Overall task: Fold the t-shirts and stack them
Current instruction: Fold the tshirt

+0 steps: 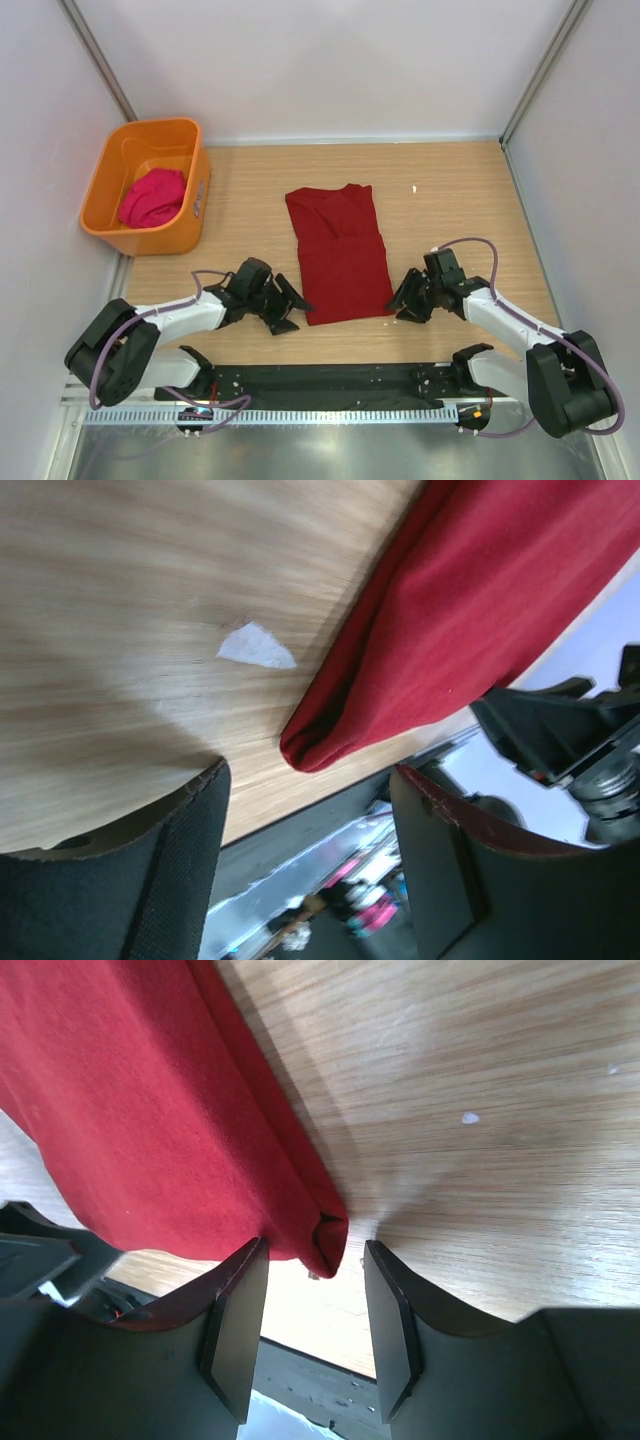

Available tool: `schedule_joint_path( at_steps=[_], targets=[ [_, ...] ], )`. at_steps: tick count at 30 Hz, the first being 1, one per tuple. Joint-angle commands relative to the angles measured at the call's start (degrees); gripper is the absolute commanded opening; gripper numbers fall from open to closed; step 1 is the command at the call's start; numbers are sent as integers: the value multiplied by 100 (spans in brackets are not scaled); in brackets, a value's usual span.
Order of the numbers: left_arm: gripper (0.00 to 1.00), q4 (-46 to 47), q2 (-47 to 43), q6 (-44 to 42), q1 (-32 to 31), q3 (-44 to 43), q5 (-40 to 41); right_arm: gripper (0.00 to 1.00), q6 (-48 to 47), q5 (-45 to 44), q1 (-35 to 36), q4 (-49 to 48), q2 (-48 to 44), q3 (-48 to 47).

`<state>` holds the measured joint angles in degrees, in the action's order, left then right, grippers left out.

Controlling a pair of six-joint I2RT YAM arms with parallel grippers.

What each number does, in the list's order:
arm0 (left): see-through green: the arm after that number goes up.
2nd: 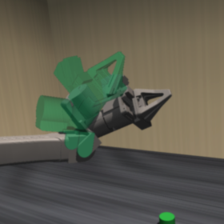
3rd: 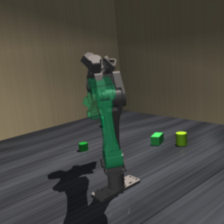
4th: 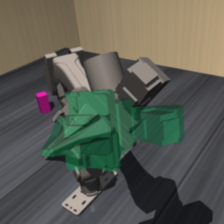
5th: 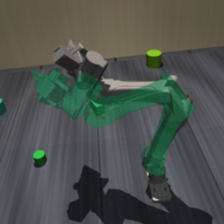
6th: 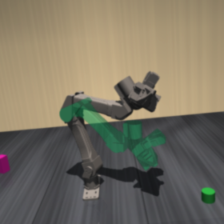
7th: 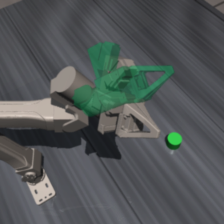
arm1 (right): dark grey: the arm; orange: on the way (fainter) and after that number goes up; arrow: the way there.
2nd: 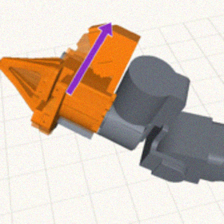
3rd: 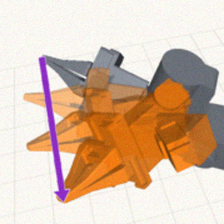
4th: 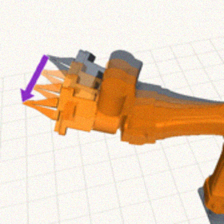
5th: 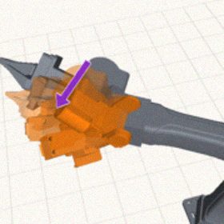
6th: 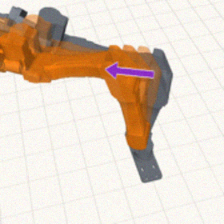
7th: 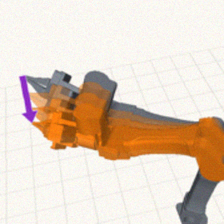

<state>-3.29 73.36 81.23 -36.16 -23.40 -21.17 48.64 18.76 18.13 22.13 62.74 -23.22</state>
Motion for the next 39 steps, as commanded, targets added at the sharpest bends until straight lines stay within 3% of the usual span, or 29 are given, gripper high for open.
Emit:
schedule_joint_path(
  at_steps=[1,11,14,15,16,20,24,30,39],
  targets=[
    [66,635,-225,1050,-137,344,675,49,137,-198,-38,-69,-183,-50],
    [61,830,213,1957,-558,450,877,49,-74,-365,-55,99,-218,-121],
    [57,551,249,1608,-611,258,808,50,-424,-295,-46,37,-113,-200],
    [58,201,249,1110,-611,-65,833,52,-539,-312,-38,80,-87,-235],
    [61,-464,223,897,-611,-225,868,55,-644,-355,-46,124,-26,-305],
    [73,-1261,12,288,-611,-534,1150,62,-962,-225,-38,55,168,-420],
    [75,-500,107,559,-620,-139,799,61,-918,-119,-38,-42,309,-394],
    [73,-269,459,569,-611,-209,675,58,-909,-75,-38,-59,370,-306],
    [63,302,714,938,-611,19,675,50,-848,83,-38,-411,730,-182]
  ],
)
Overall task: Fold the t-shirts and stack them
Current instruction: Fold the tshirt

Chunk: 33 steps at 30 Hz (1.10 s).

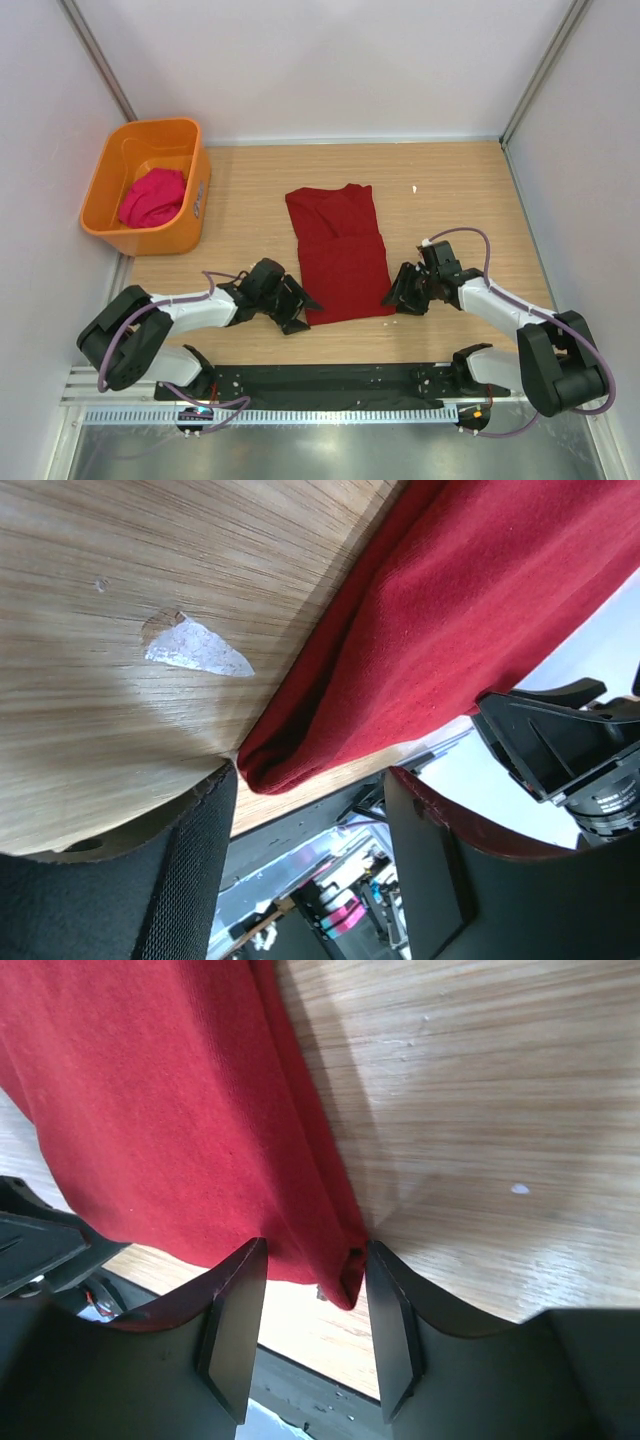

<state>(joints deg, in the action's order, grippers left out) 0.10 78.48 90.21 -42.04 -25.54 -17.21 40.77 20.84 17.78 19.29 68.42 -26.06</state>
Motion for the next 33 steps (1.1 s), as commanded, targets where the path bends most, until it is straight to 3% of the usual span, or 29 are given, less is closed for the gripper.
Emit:
schedule_joint_path(
  at_steps=[1,5,8,12,15,19,27,33],
  targets=[
    [63,-36,212,49,-23,242,306,50,-87,-150,-11,-127,180,102],
    [56,245,387,49,-23,312,333,43,-113,-116,-3,-153,241,119],
    [41,464,545,66,-6,383,341,33,-105,-89,-3,-241,294,180],
    [19,991,660,128,64,576,359,3,-175,86,6,-390,417,303],
    [0,818,590,-108,73,515,289,1,-193,288,6,-496,418,383],
    [0,202,283,-539,73,409,262,1,-210,333,67,-243,163,374],
    [0,-1176,-1402,-970,-58,743,306,1,44,456,594,707,-899,505],
    [0,-2520,-2757,-743,-778,796,613,1,667,395,1436,1533,-2270,760]
  ],
)
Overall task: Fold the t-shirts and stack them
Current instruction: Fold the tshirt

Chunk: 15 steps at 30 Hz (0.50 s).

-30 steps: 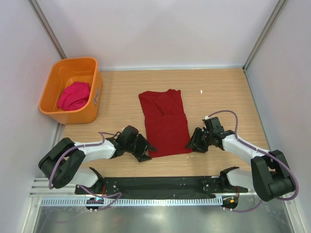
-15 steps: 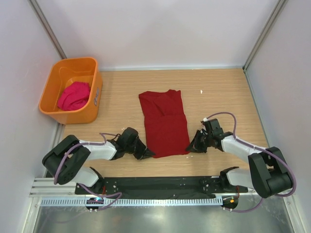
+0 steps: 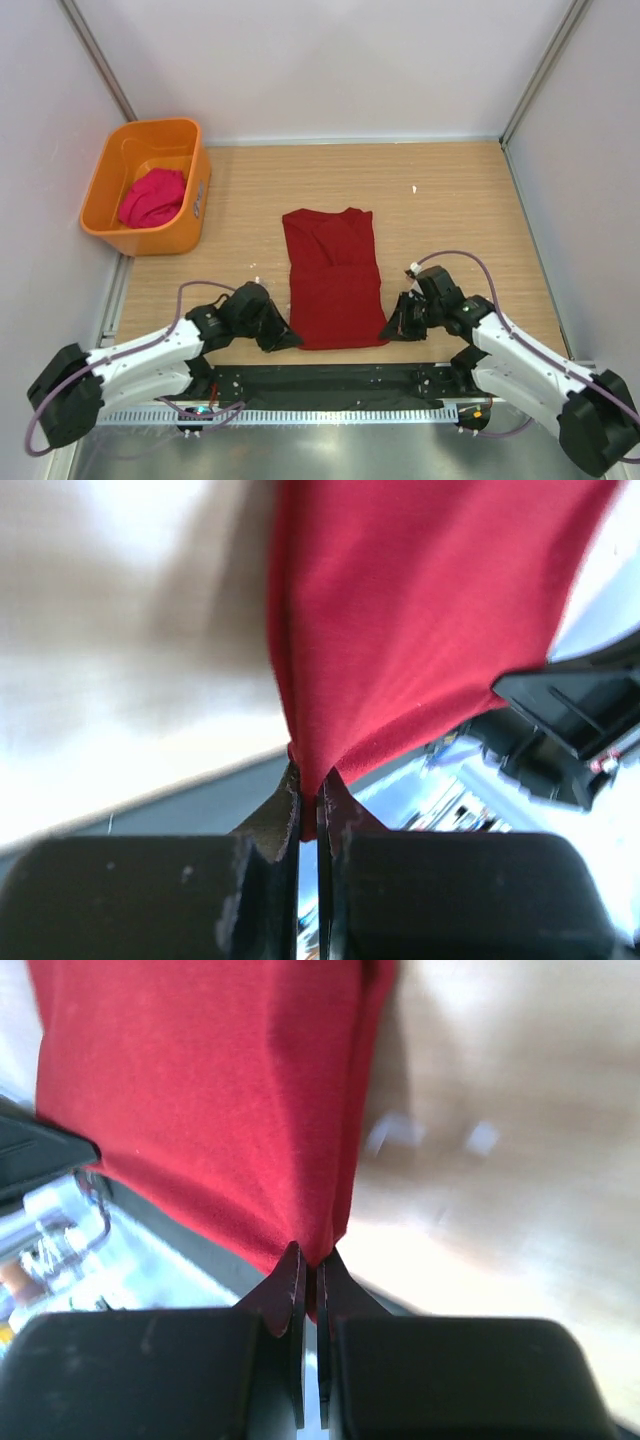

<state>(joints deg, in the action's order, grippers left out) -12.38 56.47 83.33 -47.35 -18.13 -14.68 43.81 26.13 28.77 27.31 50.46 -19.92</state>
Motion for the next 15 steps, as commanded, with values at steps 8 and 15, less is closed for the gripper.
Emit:
schedule_joint_path(
  at_steps=[8,15],
  targets=[
    [0,-2294,-2332,992,-1065,223,633,1,1656,-415,1428,1057,-1372,-55],
    [0,-3322,-1843,290,-996,-1313,1318,1,1551,-548,1517,1487,-626,-1696]
  ],
)
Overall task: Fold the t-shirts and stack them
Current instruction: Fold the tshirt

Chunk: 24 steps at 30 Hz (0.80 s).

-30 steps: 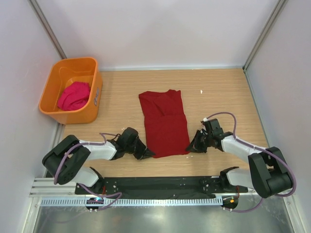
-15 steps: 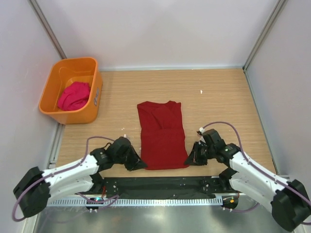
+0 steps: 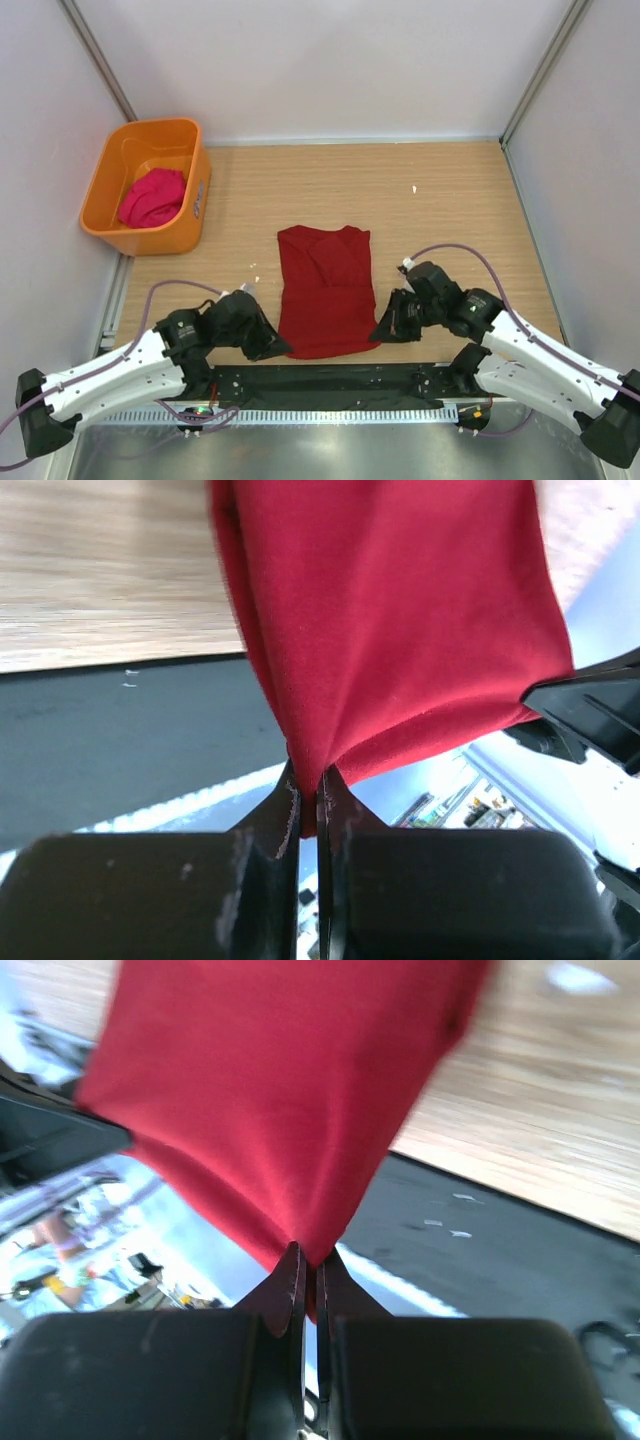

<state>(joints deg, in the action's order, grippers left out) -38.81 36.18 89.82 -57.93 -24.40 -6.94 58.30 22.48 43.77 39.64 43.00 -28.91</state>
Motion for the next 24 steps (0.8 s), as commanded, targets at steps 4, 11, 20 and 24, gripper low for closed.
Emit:
schedule_joint_path(
  at_steps=[4,11,20,24],
  targets=[
    [0,-1181,775,-1228,676,-1627,448,1,-134,-95,-87,544,804,-1459],
    [0,-795,2014,-2582,2540,-2392,-940,1,-1092,766,-1413,554,1807,-2205],
    [0,-804,3762,-3506,3393,-3922,-1530,1,-1875,1355,-2249,844,3257,-3585],
    [0,-883,4308,-3708,3701,-4467,-1687,1,-1937,1601,-2504,861,3706,-3911]
  ],
)
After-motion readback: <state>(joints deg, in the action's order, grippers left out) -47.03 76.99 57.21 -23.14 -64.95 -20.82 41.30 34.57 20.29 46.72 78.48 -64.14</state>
